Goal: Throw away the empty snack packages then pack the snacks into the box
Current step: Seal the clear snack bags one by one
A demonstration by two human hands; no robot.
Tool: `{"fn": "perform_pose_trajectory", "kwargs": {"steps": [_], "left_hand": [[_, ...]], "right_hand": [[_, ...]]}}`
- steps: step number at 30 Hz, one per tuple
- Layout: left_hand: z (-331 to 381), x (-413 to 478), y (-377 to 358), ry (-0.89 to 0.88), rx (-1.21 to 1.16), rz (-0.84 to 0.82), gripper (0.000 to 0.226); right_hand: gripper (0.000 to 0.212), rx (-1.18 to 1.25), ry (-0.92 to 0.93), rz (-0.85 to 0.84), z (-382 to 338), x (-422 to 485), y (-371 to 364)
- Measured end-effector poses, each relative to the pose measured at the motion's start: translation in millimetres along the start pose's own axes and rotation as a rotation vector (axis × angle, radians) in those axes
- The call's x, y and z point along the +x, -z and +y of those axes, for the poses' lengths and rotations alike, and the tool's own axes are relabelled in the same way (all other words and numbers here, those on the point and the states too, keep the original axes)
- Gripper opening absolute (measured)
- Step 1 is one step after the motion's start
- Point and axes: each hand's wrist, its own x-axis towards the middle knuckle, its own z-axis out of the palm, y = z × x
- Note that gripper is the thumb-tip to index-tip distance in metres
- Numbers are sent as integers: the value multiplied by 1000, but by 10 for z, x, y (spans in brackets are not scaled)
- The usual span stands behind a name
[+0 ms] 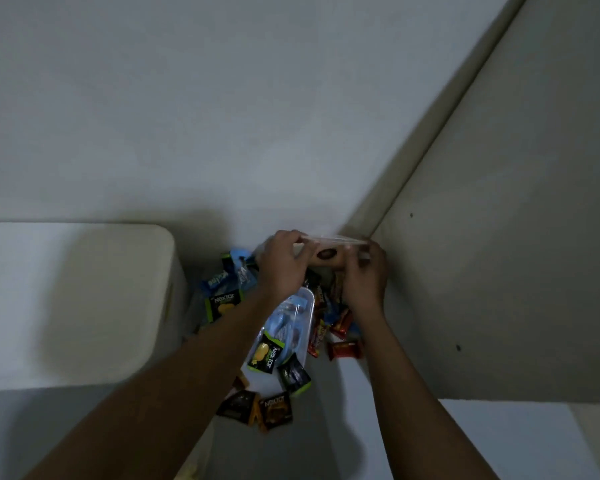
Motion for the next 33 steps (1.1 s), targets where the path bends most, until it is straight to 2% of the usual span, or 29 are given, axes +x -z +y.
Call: {"fn": "perform_pose_trajectory", "kwargs": {"steps": [2, 5, 7, 9, 13, 23, 29, 33], "left_hand": [[143, -70, 247, -14, -73, 25, 29], [375, -207, 612, 41, -270, -13, 33], [562, -324, 859, 93, -423, -63, 36], [778, -481, 1119, 120, -587, -122, 27], [1119, -798, 1599, 27, -736, -140, 11], [1522, -1372, 2446, -146, -818, -97, 10], [1759, -1536, 2689, -209, -867, -104, 18], [1876, -1599, 2759, -258, -865, -114, 10]], "right_hand": [[32, 40, 84, 3, -232, -122, 71], [11, 131, 117, -27, -629, -320, 152], [11, 221, 101, -83, -917, -506, 199], [13, 329, 82, -144, -1177, -702, 233], [19, 379, 123, -180, -1605, -1097, 277], [10, 546, 282, -187, -2429, -1817, 305], [14, 625, 320, -188, -2734, -2051, 396], [13, 644, 370, -184, -2873, -2167, 465]]}}
